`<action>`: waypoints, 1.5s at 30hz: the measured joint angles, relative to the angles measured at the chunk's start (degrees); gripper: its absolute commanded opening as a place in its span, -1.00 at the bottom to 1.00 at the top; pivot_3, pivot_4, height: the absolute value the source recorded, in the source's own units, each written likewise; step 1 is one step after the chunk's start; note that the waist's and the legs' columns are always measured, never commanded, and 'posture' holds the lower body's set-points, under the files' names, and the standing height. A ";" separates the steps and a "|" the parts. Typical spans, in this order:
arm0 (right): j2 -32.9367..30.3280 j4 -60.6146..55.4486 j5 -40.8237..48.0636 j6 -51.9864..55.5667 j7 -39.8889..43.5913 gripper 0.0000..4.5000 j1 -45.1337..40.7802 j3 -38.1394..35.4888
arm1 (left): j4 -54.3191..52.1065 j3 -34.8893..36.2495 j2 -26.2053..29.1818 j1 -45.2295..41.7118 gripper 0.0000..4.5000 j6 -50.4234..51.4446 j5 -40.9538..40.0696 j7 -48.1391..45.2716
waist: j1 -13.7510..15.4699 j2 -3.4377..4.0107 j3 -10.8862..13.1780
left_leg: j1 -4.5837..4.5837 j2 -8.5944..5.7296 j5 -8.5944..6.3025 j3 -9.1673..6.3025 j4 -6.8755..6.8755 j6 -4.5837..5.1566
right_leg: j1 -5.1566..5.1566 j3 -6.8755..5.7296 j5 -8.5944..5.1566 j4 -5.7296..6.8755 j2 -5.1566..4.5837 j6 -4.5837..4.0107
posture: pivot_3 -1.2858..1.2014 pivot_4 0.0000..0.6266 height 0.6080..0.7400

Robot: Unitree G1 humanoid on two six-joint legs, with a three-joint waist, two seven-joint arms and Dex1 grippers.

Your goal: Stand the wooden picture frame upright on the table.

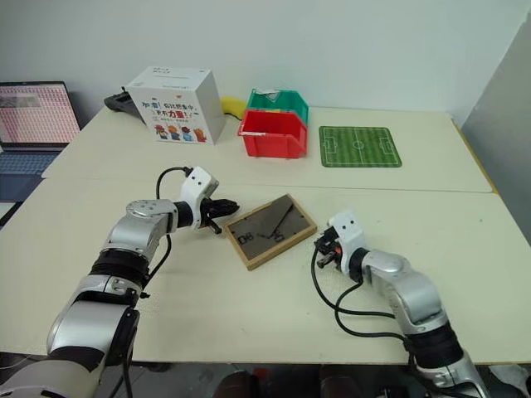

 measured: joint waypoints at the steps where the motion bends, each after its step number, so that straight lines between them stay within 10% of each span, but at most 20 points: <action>1: 0.56 1.32 -0.64 -0.21 -0.12 -1.00 -0.91 0.18 | 0.39 -0.47 -0.13 -0.20 -0.99 -0.30 0.40 -0.64 | 0.00 0.00 0.00 | 0.00 -0.01 0.04 0.01 0.00 -0.07 | 0.00 0.01 0.00 0.00 0.00 0.00 | 0.03 -0.52 1.00; 8: 3.42 6.25 -2.81 -1.40 1.34 -1.00 -4.74 2.36 | -2.29 -1.91 -0.56 0.88 -0.99 1.84 1.10 -4.49 | -0.05 0.01 -0.01 | 0.01 -0.01 0.07 0.01 -0.01 -0.12 | 0.02 0.02 0.00 0.00 -0.01 0.00 | 0.03 -0.52 1.00; 24: 2.64 6.83 -7.21 -3.36 4.51 -1.00 -6.73 3.90 | -47.87 -0.25 6.05 24.45 -0.99 28.65 -4.79 -4.37 | -0.32 0.03 -0.04 | 0.06 0.00 -0.03 -0.03 -0.04 0.05 | 0.05 -0.03 -0.01 0.05 -0.09 -0.01 | 0.03 -0.52 1.00; 38: -3.00 4.96 -9.29 -7.06 12.44 -1.00 -5.71 6.78 | -59.23 3.37 11.58 32.77 -0.99 37.33 -12.49 -3.41 | -0.46 0.03 -0.04 | 0.08 -0.01 -0.03 -0.08 -0.05 0.07 | 0.05 -0.05 -0.01 0.03 -0.07 -0.01 | 0.03 -0.52 1.00; 45: -3.36 12.94 -9.68 -15.03 14.12 -1.00 -7.19 4.45 | -53.37 21.07 7.73 28.92 -0.34 57.91 -31.79 -5.54 | -0.50 0.03 -0.04 | 0.07 -0.04 -0.04 -0.16 0.01 0.09 | 0.09 -0.13 -0.02 0.06 -0.02 0.00 | 0.03 -0.52 1.00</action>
